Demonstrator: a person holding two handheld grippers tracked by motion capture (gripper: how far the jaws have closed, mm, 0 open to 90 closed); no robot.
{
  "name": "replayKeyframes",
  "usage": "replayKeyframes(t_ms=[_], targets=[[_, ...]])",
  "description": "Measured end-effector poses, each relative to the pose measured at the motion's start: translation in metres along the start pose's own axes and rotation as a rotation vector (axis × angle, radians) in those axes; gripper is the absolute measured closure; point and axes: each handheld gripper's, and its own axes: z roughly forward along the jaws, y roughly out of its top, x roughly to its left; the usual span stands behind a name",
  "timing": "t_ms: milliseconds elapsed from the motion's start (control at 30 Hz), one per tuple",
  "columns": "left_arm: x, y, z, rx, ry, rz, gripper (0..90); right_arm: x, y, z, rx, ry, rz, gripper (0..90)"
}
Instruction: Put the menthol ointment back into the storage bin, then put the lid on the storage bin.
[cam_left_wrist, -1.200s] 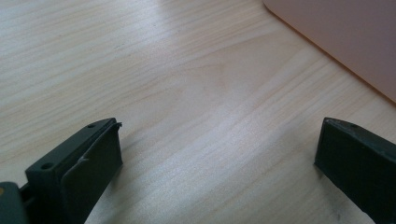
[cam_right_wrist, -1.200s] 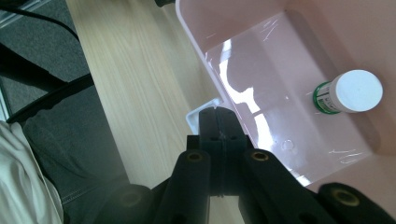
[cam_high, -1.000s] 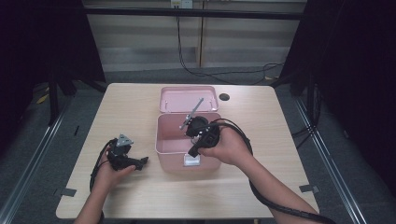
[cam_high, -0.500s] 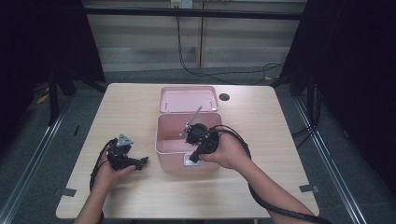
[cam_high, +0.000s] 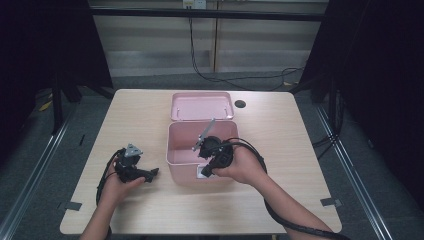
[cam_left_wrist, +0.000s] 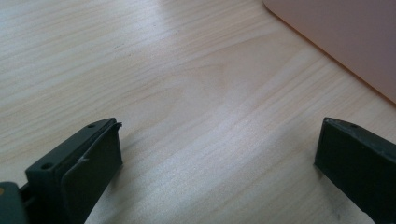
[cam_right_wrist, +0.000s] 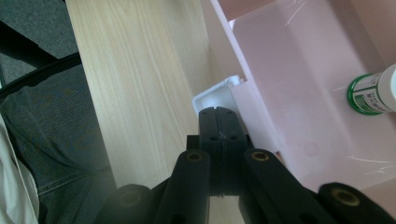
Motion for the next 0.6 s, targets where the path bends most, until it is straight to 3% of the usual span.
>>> replayKeyframes(t_ms=[600], targets=[[0.0004, -0.0005, -0.0002, -0.002, -0.009, 0.001, 0.0, -0.0003, -0.0035, 0.0003, -0.024, 0.002, 0.000, 90.0]])
